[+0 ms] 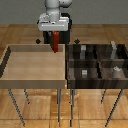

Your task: Place the box of cereal into the appropriate compartment.

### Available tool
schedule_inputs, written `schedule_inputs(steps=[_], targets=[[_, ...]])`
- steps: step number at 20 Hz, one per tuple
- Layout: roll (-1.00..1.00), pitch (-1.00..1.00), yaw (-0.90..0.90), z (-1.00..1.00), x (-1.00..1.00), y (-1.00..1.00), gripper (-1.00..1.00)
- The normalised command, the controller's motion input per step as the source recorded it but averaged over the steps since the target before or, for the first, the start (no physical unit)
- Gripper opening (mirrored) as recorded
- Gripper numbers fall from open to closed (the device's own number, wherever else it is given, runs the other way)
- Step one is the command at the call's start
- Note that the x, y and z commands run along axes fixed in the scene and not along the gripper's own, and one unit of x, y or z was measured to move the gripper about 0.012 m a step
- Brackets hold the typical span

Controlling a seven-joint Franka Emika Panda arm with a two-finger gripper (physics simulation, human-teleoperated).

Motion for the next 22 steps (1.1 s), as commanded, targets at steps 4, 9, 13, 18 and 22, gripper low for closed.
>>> schedule_inputs(steps=[4,9,13,18,22], targets=[[0.00,0.00,0.00,0.00,0.00,1.00,-1.00],[0.00,0.00,0.00,0.00,0.00,1.00,-1.00],[0.00,0.00,0.00,0.00,0.00,1.00,-1.00],[0.00,0.00,0.00,0.00,0.00,1.00,-1.00],[0.00,0.00,0.00,0.00,0.00,1.00,-1.00]])
